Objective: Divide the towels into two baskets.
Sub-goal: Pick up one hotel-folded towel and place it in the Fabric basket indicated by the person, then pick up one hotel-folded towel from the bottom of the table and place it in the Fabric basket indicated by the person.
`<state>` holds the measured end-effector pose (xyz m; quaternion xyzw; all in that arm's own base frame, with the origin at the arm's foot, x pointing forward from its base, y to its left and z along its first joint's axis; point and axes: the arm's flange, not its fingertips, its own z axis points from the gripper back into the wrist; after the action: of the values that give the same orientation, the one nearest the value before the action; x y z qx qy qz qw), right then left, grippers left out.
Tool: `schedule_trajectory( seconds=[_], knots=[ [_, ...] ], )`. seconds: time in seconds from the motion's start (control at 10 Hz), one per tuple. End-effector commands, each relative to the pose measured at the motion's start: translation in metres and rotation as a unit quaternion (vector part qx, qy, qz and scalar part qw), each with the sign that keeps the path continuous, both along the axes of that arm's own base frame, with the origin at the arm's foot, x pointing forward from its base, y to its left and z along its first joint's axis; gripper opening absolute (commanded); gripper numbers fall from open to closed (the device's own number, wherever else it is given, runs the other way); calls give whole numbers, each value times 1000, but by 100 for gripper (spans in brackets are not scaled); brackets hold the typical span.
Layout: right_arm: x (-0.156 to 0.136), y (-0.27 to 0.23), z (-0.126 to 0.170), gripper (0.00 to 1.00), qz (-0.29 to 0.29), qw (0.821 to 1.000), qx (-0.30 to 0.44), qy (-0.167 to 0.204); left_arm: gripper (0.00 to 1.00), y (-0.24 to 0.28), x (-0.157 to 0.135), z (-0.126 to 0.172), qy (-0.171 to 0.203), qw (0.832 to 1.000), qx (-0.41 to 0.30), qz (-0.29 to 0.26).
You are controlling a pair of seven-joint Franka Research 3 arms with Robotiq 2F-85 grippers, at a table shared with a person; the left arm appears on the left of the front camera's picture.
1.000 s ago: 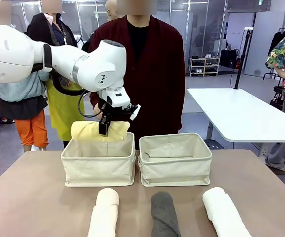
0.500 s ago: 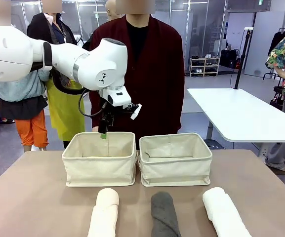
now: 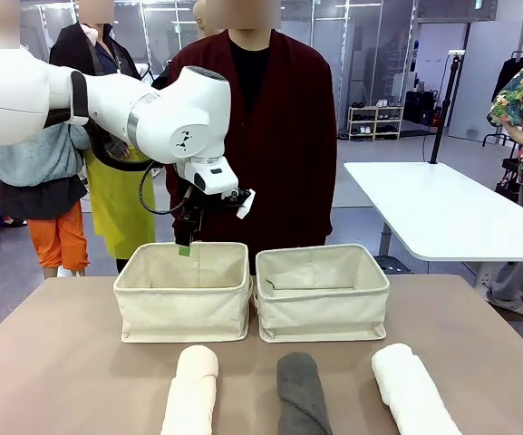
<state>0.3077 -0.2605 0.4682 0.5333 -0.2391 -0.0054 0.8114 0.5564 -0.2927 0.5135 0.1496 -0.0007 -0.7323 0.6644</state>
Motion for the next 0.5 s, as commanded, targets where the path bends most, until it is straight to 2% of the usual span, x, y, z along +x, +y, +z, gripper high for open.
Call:
schedule_trajectory(
  seconds=[0.0,0.4],
  knots=[
    [-4,-1,1,100,5,1000,0,-7,100,-2,6,-2,3,1000,1,-14],
    [-4,-1,1,100,5,1000,0,-7,100,-2,6,-2,3,1000,1,-14]
  ],
)
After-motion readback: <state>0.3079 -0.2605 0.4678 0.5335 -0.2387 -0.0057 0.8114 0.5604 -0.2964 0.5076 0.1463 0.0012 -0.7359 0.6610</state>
